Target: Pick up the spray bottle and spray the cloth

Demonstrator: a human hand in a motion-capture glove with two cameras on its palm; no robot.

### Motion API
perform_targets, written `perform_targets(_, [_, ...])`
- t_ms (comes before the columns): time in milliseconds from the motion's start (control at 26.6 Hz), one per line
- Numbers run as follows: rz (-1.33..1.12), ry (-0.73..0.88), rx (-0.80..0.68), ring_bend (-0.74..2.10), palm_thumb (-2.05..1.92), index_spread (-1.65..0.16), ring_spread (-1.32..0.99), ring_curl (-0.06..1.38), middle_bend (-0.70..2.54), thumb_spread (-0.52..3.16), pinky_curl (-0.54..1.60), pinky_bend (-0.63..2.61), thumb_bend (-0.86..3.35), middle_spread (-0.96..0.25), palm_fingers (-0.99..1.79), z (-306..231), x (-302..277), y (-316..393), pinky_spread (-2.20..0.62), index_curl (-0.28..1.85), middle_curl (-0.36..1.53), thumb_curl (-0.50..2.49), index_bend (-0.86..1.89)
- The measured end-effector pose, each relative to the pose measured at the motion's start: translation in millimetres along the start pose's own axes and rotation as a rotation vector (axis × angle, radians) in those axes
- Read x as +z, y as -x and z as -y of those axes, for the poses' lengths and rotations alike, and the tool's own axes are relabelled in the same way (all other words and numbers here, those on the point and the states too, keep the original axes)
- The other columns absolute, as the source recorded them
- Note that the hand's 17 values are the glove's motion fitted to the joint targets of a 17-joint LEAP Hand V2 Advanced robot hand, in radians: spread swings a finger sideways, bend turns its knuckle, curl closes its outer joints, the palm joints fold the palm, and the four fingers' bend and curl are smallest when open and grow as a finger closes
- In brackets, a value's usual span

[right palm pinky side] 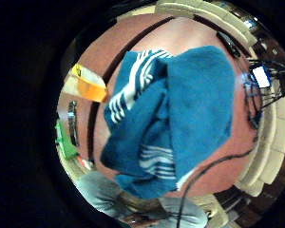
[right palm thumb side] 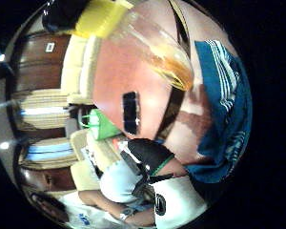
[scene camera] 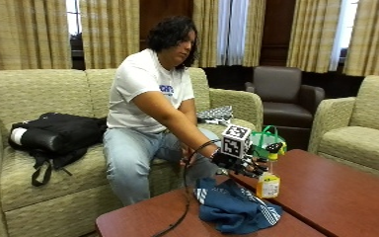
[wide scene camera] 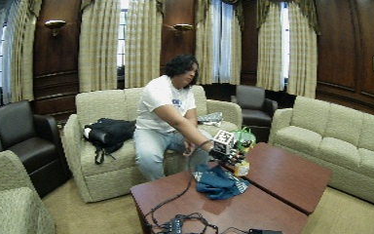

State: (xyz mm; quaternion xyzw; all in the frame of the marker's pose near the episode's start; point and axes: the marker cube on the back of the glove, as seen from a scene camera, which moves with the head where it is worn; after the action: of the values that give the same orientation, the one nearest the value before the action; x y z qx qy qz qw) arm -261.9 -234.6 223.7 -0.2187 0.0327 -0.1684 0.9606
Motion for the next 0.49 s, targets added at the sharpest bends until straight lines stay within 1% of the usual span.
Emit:
perform_targets(113, [-0.108, 0.025, -0.061, 0.34, 0.37, -0.45, -0.20, 0.32, 0.22, 0.87, 0.35, 0.38, -0.06, -0.19, 0.11, -19, -3, -9, 0.16, 0.30, 0.38, 0.45, 0.10])
perform_targets(188, [-0.130, 0.032, -0.078, 0.35, 0.35, -0.46, -0.20, 0.32, 0.23, 0.88, 0.35, 0.36, -0.06, -0.19, 0.10, -34, -7, -17, 0.16, 0.29, 0.38, 0.44, 0.11])
perform_targets(488, [-0.058, 0.017, -0.081, 0.38, 0.40, -0.48, -0.20, 0.32, 0.25, 0.95, 0.32, 0.28, -0.02, -0.18, 0.11, -122, -11, -52, 0.07, 0.26, 0.38, 0.41, 0.14])
